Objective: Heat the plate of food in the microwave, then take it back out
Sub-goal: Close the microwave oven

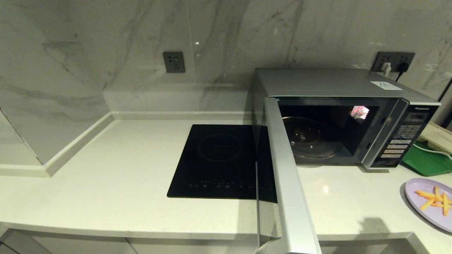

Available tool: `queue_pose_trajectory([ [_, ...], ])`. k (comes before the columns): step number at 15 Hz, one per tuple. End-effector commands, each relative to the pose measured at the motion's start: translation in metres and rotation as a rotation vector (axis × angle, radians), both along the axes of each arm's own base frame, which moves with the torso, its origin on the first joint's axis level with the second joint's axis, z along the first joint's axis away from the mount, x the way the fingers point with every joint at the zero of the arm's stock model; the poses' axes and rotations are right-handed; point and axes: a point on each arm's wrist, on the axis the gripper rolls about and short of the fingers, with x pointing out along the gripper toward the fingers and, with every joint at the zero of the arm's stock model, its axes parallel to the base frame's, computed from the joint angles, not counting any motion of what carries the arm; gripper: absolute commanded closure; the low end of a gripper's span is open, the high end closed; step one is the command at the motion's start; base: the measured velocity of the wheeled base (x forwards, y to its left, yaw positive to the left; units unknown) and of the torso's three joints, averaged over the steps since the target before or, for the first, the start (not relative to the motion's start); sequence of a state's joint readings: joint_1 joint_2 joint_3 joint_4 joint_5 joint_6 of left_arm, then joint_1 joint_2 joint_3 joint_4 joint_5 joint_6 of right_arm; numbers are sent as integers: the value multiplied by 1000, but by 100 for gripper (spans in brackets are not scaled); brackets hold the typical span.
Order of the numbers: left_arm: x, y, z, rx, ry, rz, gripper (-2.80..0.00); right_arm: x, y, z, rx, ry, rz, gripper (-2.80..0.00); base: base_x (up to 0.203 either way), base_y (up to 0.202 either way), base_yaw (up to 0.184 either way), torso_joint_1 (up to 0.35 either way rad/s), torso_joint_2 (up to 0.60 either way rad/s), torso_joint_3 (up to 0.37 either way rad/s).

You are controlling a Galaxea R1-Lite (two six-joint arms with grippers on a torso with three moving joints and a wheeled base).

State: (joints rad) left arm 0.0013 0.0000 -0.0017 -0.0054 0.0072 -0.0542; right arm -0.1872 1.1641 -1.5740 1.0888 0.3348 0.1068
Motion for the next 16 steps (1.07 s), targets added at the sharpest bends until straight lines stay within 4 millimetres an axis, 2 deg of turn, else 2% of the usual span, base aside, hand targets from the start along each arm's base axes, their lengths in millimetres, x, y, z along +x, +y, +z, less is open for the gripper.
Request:
queue_pose_trajectory([
  [1, 0, 0, 0, 0, -1, 1, 0, 64, 13, 6, -67, 22, 91, 0, 0, 0, 0, 0, 0, 0],
  [4, 0, 0, 0, 0, -1, 1, 0, 88, 62, 17, -177, -67, 213, 0, 0, 0, 0, 0, 0, 0],
  [7, 0, 0, 0, 0, -1, 1, 0, 96, 121, 29, -127, -127, 337, 0, 0, 0, 0, 0, 0, 0],
  [10, 0, 0, 0, 0, -1, 1, 0, 104, 169, 18, -103, -96, 422, 0, 0, 0, 0, 0, 0, 0],
  [12, 0, 0, 0, -1, -1, 1, 0, 116, 189, 5, -79, -48, 420, 0, 0, 0, 0, 0, 0, 0],
  [16, 0, 0, 0, 0, -1, 1, 0, 122, 215, -7, -51, -27, 474, 0, 0, 0, 0, 0, 0, 0],
])
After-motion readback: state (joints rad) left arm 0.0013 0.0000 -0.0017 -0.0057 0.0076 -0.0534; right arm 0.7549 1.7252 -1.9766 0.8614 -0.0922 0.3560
